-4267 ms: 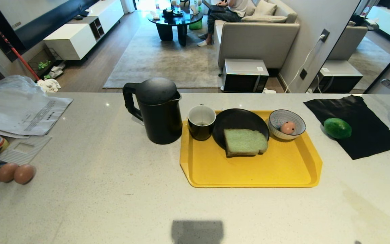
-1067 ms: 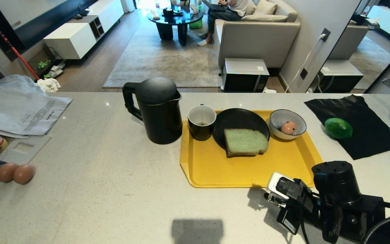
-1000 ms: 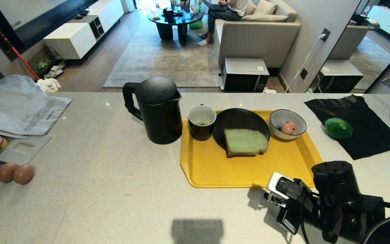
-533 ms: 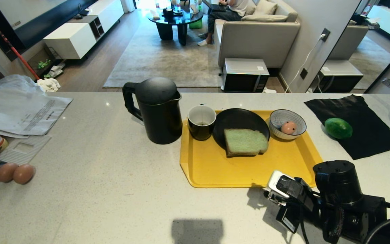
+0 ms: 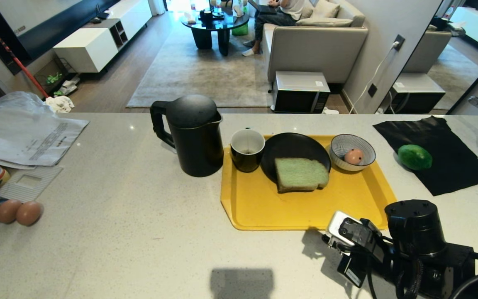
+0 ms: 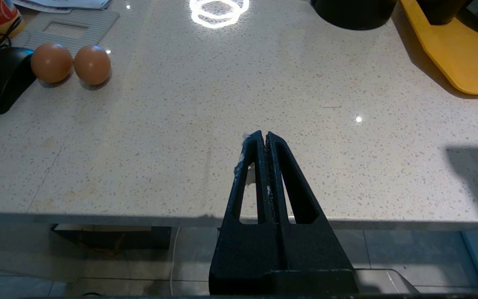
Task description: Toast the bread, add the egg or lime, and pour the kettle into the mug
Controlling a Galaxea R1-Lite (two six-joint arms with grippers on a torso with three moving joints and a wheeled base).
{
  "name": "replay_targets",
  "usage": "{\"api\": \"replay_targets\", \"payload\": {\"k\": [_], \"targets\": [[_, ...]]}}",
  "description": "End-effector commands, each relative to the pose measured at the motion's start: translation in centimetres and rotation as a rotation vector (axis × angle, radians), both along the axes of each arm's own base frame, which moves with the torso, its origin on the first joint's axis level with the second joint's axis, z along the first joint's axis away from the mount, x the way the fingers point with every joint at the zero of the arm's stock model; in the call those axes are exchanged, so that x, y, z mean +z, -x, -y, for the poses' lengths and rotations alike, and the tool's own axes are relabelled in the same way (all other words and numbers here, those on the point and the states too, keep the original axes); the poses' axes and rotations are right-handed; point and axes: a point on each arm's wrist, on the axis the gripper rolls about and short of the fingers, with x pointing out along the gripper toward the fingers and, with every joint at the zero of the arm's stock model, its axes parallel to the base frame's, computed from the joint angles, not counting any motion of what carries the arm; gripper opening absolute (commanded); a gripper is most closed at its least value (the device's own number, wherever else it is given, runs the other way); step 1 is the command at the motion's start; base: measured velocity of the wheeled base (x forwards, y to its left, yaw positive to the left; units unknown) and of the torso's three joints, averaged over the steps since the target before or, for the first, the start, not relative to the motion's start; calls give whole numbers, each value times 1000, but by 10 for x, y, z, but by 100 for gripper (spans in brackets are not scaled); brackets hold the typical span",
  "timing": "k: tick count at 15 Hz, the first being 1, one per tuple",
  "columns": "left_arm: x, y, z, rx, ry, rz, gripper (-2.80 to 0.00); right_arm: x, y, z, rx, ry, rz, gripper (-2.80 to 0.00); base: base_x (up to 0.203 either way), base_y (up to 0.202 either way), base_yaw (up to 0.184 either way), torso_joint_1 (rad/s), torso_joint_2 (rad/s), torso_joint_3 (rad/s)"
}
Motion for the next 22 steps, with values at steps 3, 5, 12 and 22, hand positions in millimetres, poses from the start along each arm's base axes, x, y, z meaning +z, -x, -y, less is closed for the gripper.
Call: {"api": "replay_targets", "payload": {"k": [3,5,12,22], "targets": [[-5,-1,0,1,0,-16,-280,3,14,8,4,1,5,-280,0,0,0,0,0,0],[-5,-1,0,1,0,-16,-280,13,18,10,3,-19,38,-280,0,0,0,0,0,0],[-5,-1,0,1,0,-16,-280,51,45,34,-39,-81,126,-280,0,0,0,0,0,0],[-5,-1,0,1,0,-16,-280,144,89,123,-598,-389,534,-280,0,0,0,0,0,0]]}}
